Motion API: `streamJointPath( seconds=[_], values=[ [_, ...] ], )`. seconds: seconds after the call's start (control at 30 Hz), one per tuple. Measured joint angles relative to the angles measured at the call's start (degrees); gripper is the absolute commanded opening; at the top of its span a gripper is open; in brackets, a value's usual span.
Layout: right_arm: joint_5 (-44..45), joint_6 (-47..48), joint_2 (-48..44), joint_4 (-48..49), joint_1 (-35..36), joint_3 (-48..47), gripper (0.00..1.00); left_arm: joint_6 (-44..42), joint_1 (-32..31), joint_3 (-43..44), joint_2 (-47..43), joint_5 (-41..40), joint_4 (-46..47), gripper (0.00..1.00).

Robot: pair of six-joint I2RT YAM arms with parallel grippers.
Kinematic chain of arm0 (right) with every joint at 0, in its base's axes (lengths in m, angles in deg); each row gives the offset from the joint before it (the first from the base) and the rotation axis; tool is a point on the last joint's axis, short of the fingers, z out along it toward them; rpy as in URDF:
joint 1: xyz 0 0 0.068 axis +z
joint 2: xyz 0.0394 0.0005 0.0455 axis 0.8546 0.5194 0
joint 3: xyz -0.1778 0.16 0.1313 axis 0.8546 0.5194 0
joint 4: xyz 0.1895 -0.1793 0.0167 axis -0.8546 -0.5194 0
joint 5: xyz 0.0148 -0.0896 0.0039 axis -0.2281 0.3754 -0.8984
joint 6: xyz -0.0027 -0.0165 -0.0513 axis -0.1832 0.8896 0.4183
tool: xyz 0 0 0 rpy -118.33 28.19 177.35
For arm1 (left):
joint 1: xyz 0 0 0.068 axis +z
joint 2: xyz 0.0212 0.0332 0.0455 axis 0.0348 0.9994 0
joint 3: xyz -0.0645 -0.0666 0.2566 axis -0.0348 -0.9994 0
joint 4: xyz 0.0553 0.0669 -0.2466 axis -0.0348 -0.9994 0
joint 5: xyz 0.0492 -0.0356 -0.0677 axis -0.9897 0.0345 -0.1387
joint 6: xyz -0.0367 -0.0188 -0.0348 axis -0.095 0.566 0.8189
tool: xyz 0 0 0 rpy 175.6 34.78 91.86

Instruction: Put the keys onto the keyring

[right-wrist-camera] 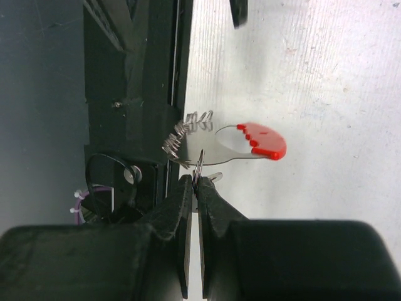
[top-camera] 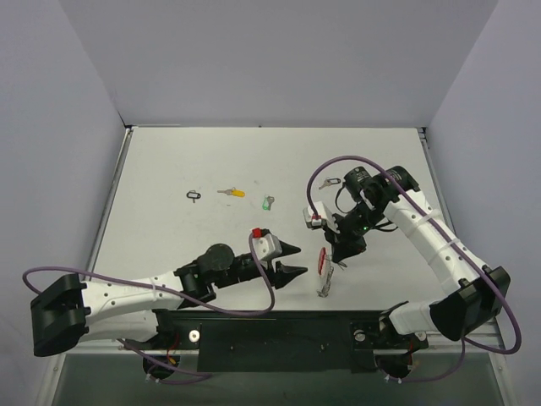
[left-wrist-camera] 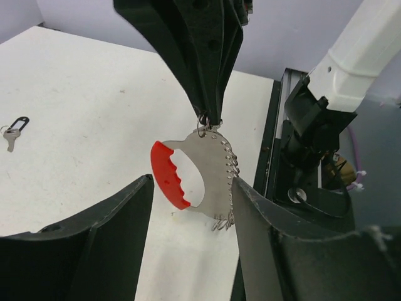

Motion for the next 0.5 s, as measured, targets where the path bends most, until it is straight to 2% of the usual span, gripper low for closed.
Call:
streamJointPath(
  seconds=[0.2,0.3,0.5],
  values=[
    [1.7,0.5,0.8,-0.4,1.2,0.0,0.00,-6.4,-0.7,7.0,8.1,1.7,-2.3,0.53],
    [2.0,0.8,0.9,-0.4,1.3,0.0,0.00,-7.9,-1.1,7.4,11.1,1.9,-0.3,0.47],
    [2.1,1.2,0.9,-0.5,1.3,0.0,0.00,-8.9,-2.2,7.8,15.9,1.6,3.2,0.44]
  ],
)
